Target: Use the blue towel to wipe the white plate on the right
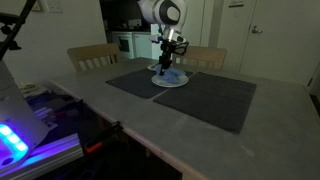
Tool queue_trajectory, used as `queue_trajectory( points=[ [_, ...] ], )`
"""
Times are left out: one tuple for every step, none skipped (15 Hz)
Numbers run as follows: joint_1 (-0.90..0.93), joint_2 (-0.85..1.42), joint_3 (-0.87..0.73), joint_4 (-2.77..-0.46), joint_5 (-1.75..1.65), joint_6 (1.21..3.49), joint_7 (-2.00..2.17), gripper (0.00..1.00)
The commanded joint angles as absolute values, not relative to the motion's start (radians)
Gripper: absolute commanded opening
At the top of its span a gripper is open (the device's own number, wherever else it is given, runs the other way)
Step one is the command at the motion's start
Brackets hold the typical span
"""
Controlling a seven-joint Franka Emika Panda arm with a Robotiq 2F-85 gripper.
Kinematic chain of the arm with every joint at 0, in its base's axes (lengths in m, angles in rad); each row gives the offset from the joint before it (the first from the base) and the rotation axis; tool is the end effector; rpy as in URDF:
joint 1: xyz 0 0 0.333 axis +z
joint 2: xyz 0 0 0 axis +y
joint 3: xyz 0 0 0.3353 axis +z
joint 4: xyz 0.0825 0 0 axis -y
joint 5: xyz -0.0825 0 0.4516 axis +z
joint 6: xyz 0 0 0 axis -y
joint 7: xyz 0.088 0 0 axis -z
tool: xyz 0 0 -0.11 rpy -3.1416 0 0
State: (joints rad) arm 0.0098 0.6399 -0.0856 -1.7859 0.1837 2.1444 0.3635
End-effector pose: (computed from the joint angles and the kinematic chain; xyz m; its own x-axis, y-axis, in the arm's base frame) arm 0.6786 -0.0419 0.1375 0.8146 -0.5061 -0.2833 -0.5191 -0.8541 0.0331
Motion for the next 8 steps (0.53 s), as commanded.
queue_trajectory(
  points=[
    [0.005,0.618,-0.119,-1.823,0.135,2.177,0.367,0.02],
    [0.01,0.61,-0.131,-1.829,0.114,2.158,0.38,0.02],
    [0.013,0.605,-0.139,-1.833,0.098,2.129,0.392,0.02],
    [0.019,0.598,-0.144,-1.837,0.08,2.099,0.405,0.02],
    [0.022,0.591,-0.144,-1.841,0.069,2.068,0.413,0.02],
    [0.022,0.588,-0.139,-1.84,0.065,2.038,0.413,0.02],
    [0.022,0.585,-0.131,-1.835,0.066,1.997,0.41,0.02],
    [0.02,0.582,-0.121,-1.832,0.074,1.961,0.401,0.02]
  ],
)
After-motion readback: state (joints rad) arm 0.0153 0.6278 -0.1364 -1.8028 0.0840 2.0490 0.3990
